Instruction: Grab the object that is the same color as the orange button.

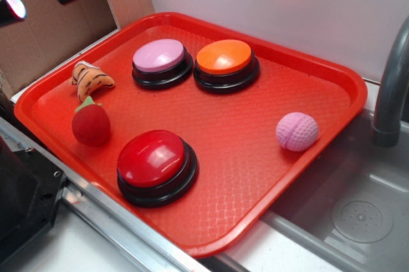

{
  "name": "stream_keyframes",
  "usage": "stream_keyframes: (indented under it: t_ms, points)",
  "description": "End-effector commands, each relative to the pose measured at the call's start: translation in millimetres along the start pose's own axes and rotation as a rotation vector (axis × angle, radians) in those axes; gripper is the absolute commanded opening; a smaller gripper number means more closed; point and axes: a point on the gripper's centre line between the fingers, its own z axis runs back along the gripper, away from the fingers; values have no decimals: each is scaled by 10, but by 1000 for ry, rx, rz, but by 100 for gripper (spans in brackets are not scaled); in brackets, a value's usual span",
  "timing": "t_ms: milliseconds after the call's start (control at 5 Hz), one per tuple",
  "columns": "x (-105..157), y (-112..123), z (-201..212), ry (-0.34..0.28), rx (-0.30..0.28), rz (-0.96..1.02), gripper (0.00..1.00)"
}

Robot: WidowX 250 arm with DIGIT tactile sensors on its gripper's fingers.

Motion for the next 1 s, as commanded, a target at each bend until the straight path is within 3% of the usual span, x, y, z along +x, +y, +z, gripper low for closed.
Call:
stream_keyframes:
  t_ms: [0,200,400,600,800]
  points:
    - [305,129,-540,-65,67,222,100]
    - [358,200,-775,-172,102,299,100]
    - [388,302,-984,-207,130,365,100]
    - [387,370,-1196,-174,170,383,100]
    - [389,390,-1294,-183,181,389,100]
